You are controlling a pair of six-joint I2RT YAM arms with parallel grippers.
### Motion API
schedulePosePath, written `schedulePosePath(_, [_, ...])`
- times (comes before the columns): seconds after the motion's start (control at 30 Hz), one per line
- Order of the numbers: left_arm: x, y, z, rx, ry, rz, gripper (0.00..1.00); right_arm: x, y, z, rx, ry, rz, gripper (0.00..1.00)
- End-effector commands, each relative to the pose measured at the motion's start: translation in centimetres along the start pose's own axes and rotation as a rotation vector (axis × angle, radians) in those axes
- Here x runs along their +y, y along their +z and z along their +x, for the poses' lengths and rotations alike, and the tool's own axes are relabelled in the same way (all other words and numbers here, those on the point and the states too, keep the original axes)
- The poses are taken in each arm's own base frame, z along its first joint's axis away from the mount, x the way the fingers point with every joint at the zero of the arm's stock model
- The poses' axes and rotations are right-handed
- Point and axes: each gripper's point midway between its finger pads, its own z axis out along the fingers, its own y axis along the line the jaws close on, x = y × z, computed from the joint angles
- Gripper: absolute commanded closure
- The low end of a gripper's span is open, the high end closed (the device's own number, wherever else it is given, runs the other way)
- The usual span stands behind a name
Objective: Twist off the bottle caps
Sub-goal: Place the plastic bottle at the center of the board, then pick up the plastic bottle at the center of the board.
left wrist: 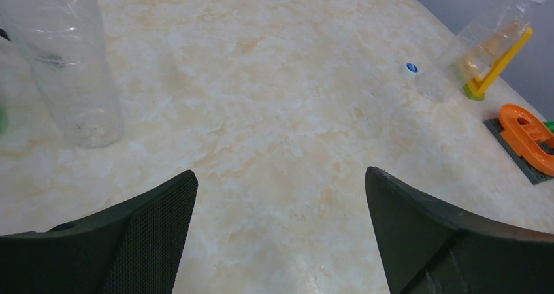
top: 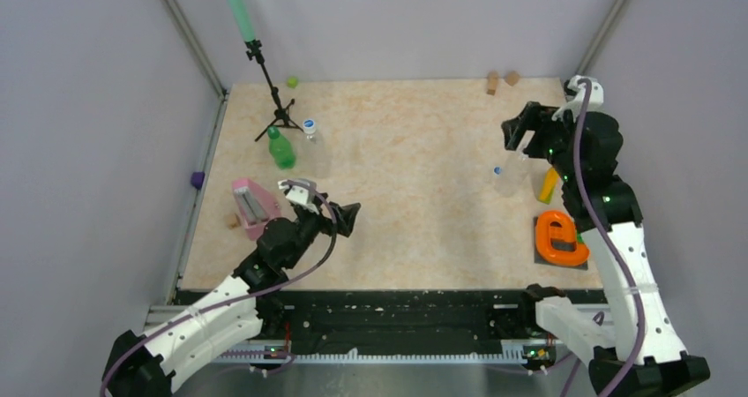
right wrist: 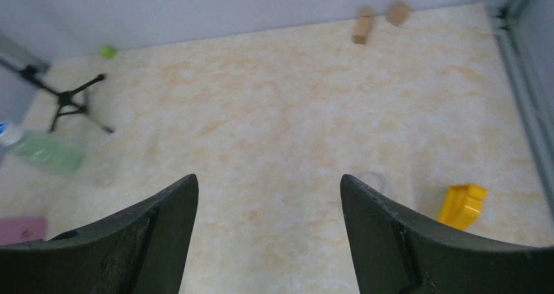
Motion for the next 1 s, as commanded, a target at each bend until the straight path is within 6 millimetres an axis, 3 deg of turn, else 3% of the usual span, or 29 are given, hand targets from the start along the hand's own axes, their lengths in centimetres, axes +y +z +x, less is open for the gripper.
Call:
schedulePosePath(0.0, [2.3, 0.3, -4.4, -0.081, -0.014, -0.189, 0.01, 9.0, -4.7, 1.2, 0.071, 0.009, -0.462, 0.23])
schedulePosePath(0.13, [4.1, 0.8, -6.3, -0.07, 0.04, -0.324, 0.01, 12.4, -6.3, 4.0, 0.081, -0.043, -0.493, 0.22])
schedulePosePath(0.23, [5.2, 1.2, -7.7, -0.076, 0.073, -0.411, 0.01, 15.1, -6.8, 7.6, 0.162, -0.054, -0.566, 0.23])
schedulePosePath(0.37, [6.9, 1.6, -9.7, -0.087, 0.11, -0.508, 0.01, 15.6, -6.0, 12.5, 0.215, -0.052, -0.495, 0.23])
schedulePosePath(0.5, [8.4, 2.8, -12.2, -0.037, 0.12, -0.542, 0.01, 17.4, -7.9, 16.2, 0.282, 0.015, -0.55, 0.23])
schedulePosePath(0.67, [10.2, 4.0, -15.4, -0.058, 0.104, -0.576, 0.01, 19.6, -9.3, 19.1, 0.293, 0.118, -0.662, 0.23])
schedulePosePath(0.8, [11.1, 5.4, -14.6, 0.034, 0.105, -0.556, 0.07, 19.4, -9.1, 20.7, 0.339, 0.094, -0.641, 0.23])
schedulePosePath(0.97, [11.4, 7.3, -13.8, 0.096, 0.121, -0.482, 0.1, 19.3, -9.3, 21.0, 0.324, 0.127, -0.663, 0.23])
